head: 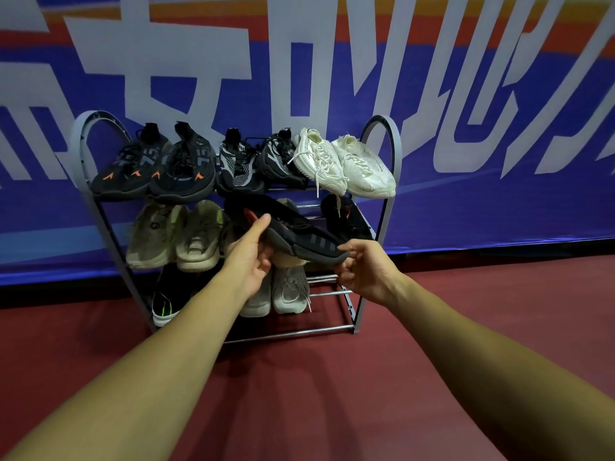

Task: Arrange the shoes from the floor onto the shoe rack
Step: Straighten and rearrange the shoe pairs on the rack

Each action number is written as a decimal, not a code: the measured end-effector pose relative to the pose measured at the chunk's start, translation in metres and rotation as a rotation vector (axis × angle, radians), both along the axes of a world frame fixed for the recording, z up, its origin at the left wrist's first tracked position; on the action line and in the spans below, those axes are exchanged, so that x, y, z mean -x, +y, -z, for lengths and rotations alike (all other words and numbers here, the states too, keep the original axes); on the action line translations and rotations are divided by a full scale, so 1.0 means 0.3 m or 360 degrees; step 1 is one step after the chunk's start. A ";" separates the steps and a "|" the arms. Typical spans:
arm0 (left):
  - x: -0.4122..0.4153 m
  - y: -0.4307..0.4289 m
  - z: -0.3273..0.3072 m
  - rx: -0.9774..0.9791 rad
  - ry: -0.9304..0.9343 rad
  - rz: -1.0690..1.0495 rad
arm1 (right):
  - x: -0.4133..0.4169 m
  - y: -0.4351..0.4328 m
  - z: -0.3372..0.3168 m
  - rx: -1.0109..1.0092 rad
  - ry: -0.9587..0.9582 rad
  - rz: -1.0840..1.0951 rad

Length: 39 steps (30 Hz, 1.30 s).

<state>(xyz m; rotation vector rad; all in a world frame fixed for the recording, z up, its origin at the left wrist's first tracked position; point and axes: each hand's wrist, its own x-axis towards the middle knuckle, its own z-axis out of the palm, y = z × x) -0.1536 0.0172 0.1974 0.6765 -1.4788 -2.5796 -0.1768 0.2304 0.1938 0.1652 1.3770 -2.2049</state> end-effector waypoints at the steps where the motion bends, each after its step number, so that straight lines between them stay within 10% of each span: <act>1: 0.000 0.016 -0.004 0.0057 -0.0010 0.0049 | 0.000 0.009 0.004 0.0026 0.0014 0.0012; 12: 0.055 0.226 0.032 0.0660 -0.0026 0.0278 | 0.023 0.013 0.063 0.0106 0.0089 0.0164; 39: 0.161 0.203 0.142 0.0365 -0.0068 0.0076 | 0.184 0.055 0.164 -0.0363 -0.0018 0.0927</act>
